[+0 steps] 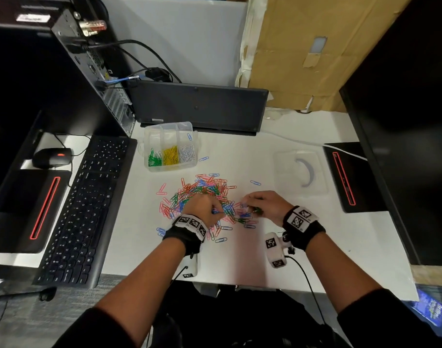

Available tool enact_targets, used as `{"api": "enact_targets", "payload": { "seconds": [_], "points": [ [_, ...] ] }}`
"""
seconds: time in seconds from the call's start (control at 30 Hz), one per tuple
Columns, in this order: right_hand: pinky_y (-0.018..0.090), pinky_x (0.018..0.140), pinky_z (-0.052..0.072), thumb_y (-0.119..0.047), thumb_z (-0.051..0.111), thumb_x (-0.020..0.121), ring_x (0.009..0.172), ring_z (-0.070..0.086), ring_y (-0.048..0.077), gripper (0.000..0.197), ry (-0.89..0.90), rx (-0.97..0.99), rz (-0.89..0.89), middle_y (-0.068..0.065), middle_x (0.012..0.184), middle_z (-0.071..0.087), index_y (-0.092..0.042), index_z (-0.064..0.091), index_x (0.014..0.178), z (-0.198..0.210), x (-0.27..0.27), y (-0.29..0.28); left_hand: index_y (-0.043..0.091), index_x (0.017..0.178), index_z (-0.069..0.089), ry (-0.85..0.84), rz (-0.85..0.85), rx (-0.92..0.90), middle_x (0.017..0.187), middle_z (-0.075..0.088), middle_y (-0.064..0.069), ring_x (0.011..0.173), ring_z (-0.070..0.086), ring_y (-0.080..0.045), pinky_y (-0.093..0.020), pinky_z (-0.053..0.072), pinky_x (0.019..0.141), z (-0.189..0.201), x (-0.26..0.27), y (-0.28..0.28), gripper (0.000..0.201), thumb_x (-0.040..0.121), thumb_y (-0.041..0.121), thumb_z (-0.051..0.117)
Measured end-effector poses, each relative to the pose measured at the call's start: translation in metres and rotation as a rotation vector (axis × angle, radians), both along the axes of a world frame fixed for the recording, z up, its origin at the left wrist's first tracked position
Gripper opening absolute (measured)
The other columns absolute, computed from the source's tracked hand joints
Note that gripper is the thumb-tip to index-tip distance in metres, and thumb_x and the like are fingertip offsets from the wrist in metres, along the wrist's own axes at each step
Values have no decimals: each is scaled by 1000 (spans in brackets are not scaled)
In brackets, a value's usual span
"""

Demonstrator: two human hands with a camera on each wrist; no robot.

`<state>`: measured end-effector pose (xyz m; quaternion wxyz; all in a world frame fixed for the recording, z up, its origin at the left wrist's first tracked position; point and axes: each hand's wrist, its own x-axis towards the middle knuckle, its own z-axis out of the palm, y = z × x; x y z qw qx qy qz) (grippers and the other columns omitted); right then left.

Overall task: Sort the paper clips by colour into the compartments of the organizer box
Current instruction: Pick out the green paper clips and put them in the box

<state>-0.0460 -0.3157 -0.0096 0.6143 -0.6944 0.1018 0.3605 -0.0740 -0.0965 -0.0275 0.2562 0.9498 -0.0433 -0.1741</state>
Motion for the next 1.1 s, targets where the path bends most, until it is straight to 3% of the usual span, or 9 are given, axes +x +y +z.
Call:
{"api": "enact_targets", "payload": {
  "seconds": [0.13, 0.23, 0.33, 0.43, 0.6, 0.8, 0.9, 1.0, 1.1],
  "points": [
    [21, 55, 40, -15, 71, 89, 58, 45, 12, 8, -45, -133, -38, 2, 65, 56, -7, 73, 92, -7, 3, -7, 22, 80, 77, 50, 28, -25, 77, 69, 11, 68, 59, -6, -20, 48, 68, -1, 2, -1, 8, 82, 29, 72],
    [18, 61, 42, -22, 81, 79, 60, 49, 6, 8, -296, -353, 113, 1, 76, 69, -24, 74, 78, -11, 2, -11, 17, 77, 74, 56, 29, -74, 67, 64, 11, 66, 62, -10, -24, 52, 66, -3, 2, 0, 12, 84, 24, 68],
    [13, 54, 35, -20, 89, 67, 48, 41, 2, 16, -413, -418, 321, -14, 53, 52, -24, 73, 72, -10, -5, -8, 15, 78, 66, 52, 93, -198, 58, 56, 9, 55, 52, -7, -22, 45, 60, -7, 1, 1, 13, 88, 23, 66],
    [16, 64, 41, -22, 87, 63, 60, 53, -1, 18, -496, -548, 495, -17, 63, 59, -25, 78, 78, -13, -9, 1, 16, 85, 60, 99, 211, -326, 66, 56, 3, 61, 52, -12, -27, 46, 64, -6, 2, 0, 11, 93, 23, 60],
    [20, 71, 47, -24, 79, 69, 73, 61, 9, 15, -529, -632, 583, -15, 67, 61, -27, 80, 84, -13, -10, 8, 24, 68, 42, 184, 373, -583, 63, 39, 4, 58, 35, -14, -31, 30, 61, -7, 5, 2, 32, 99, 26, 46],
    [21, 65, 40, -24, 69, 79, 69, 54, 12, 5, -603, -687, 678, -14, 64, 52, -22, 74, 80, -15, -10, 13, 12, 76, 35, 252, 483, -787, 57, 33, -2, 39, 29, -7, -17, 28, 38, 4, 3, 1, 28, 103, 17, 43],
    [21, 66, 40, -20, 72, 82, 65, 52, 9, 6, -583, -583, 599, -14, 66, 51, -22, 71, 75, -16, -8, 10, 9, 85, 39, 239, 447, -706, 58, 41, -4, 45, 34, -13, -18, 31, 39, 0, 0, 8, 20, 102, 17, 45],
    [15, 63, 44, -18, 76, 84, 61, 54, 2, 15, -488, -348, 334, -11, 67, 62, -22, 68, 72, -13, -4, 5, 12, 82, 47, 139, 355, -424, 65, 50, 1, 56, 43, -14, -24, 36, 53, 1, -3, 19, 21, 100, 22, 49],
    [19, 56, 45, -8, 66, 91, 58, 56, 6, 12, -231, -56, 102, -8, 65, 66, -11, 69, 80, -9, -2, 5, 13, 69, 54, 168, 270, -252, 62, 49, 0, 58, 44, -14, -26, 32, 60, 8, -5, 25, 33, 99, 26, 49]
  ]
}}
